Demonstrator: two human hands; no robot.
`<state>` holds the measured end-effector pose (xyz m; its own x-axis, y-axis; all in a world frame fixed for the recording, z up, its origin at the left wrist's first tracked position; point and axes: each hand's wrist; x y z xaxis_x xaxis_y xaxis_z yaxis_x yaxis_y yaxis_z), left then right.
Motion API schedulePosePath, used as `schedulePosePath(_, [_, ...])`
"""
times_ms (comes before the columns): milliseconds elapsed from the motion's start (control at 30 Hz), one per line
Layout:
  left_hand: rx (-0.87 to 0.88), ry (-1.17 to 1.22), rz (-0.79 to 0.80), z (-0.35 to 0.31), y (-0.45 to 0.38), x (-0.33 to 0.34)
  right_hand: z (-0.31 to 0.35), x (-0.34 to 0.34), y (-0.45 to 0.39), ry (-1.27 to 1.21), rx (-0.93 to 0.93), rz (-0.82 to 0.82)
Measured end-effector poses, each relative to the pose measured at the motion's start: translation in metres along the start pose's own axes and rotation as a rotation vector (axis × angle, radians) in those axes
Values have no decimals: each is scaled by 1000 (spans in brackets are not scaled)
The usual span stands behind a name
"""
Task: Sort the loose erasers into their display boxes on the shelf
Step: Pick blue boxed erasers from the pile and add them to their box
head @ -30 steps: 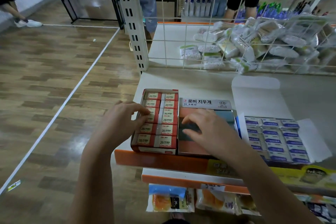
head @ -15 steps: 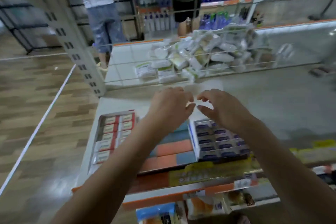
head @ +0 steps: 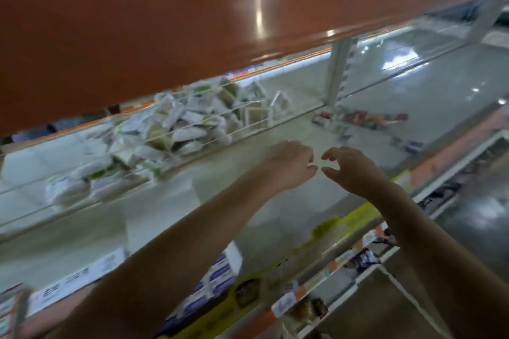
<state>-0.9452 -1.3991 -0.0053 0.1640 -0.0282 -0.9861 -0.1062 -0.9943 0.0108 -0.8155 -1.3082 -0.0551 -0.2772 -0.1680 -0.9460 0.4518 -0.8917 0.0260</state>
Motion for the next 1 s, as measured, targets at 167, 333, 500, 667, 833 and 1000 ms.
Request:
schedulePosePath(167, [10, 16, 39, -19, -83, 24, -70, -12, -36, -11, 110, 28])
schedulePosePath(333, [-85, 60, 8, -21, -147, 53, -131, -31, -67, 31, 181, -31])
schedulePosePath(500, [-137, 35, -65, -24, -180, 74, -173, -35, -86, 73, 257, -54])
schedulePosePath(667, [-176, 41, -181, -22, -192, 85, -182, -28, -93, -4, 256, -113])
schedulePosePath(833, [-252, 69, -202, -24, -199, 89, -181, -25, -93, -63, 207, -92])
schedulePosePath(1000, [-294, 141, -209, -25, -196, 88, -172, -23, -93, -80, 142, -70])
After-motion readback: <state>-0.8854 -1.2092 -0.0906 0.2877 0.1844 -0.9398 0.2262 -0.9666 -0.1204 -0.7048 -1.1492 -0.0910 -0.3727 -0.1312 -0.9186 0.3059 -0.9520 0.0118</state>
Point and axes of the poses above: each hand's wrist, its own y-axis away from the middle knuckle, its own x-axis out of the palm, z = x × y, and after that the axes turned 13 degrees about x, right-handed
